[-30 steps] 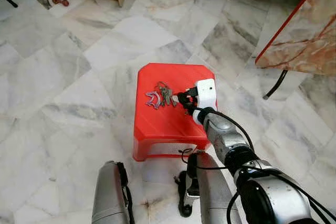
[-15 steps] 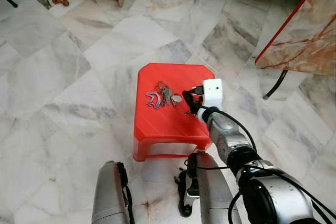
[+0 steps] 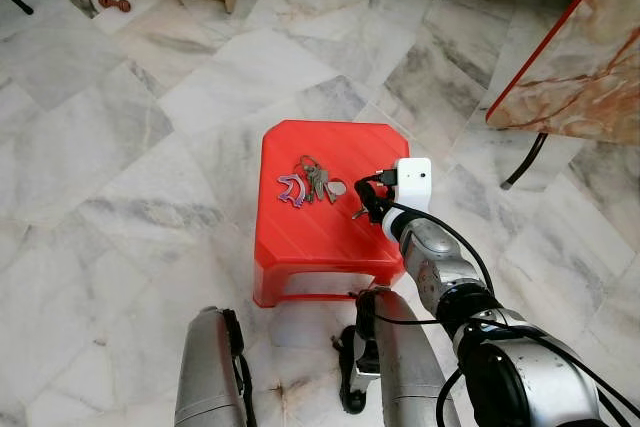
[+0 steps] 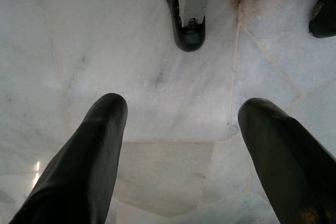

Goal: Hang keys on a hook

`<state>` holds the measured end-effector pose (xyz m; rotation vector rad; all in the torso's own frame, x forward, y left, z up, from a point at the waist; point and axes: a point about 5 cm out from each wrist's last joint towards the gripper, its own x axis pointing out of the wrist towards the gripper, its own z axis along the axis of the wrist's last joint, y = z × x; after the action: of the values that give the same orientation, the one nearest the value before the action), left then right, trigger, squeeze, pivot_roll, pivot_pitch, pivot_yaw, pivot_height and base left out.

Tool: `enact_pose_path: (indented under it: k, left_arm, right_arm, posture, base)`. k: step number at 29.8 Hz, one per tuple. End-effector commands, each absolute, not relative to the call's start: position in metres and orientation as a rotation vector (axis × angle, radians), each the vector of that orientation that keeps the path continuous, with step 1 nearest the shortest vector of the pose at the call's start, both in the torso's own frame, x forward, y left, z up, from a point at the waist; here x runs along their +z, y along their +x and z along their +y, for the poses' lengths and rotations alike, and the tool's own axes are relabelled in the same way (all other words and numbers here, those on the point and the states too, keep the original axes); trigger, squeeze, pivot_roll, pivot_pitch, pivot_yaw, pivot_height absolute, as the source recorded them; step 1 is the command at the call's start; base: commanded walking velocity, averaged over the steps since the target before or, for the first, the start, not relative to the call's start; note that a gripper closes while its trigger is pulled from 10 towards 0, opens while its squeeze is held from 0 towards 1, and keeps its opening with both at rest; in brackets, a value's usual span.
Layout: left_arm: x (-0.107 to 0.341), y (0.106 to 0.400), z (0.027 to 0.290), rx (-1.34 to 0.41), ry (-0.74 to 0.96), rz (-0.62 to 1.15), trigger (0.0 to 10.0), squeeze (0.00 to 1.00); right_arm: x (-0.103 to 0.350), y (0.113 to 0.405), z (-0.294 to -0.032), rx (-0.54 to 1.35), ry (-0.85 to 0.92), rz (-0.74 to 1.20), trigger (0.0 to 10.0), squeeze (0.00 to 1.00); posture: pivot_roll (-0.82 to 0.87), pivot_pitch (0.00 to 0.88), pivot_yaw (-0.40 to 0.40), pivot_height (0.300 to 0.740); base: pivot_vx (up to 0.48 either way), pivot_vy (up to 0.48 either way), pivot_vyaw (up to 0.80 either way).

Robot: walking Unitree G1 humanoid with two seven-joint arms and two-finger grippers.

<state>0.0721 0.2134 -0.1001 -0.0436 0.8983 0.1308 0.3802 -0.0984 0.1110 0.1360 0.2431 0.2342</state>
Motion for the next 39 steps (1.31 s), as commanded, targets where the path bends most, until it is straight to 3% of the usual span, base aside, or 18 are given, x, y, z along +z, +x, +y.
enact_pose_path:
  k: [1,31,32,33,34,39]
  left_arm:
    - [-0.1052,0.0510,0.2070,0.110,-0.047,0.961,10.0,0.00]
    - [-0.1055,0.0451,0.2038,0.112,-0.049,0.962,10.0,0.00]
    - [-0.1055,0.0447,0.2037,0.112,-0.049,0.962,10.0,0.00]
    - [-0.1055,0.0447,0.2037,0.112,-0.049,0.962,10.0,0.00]
    - [-0.1056,0.0439,0.2035,0.112,-0.050,0.964,10.0,0.00]
    - [-0.1056,0.0425,0.2030,0.106,-0.046,0.965,10.0,0.00]
  right_arm:
    - [0.0996,0.3755,-0.1001,0.234,0.136,0.297,10.0,0.00]
    - [0.0962,0.3741,-0.0984,0.278,0.089,0.340,10.0,0.00]
    - [0.0963,0.3742,-0.0983,0.279,0.088,0.339,8.5,0.00]
    - [0.0963,0.3742,-0.0983,0.279,0.088,0.339,8.5,0.00]
    - [0.0968,0.3744,-0.0983,0.279,0.084,0.336,0.0,0.00]
    - [0.0979,0.3749,-0.0976,0.285,0.080,0.335,0.0,0.00]
  posture:
    - [0.10,0.429,-0.119,0.580]
    - [0.10,0.445,-0.122,0.580]
    - [0.10,0.447,-0.122,0.580]
    - [0.10,0.447,-0.122,0.580]
    - [0.10,0.448,-0.122,0.580]
    - [0.10,0.452,-0.124,0.580]
  base:
    - [0.000,0.000,0.00]
    - [0.000,0.000,0.00]
    - [0.000,0.000,0.00]
    - [0.000,0.000,0.00]
    - [0.000,0.000,0.00]
    - [0.000,0.000,0.00]
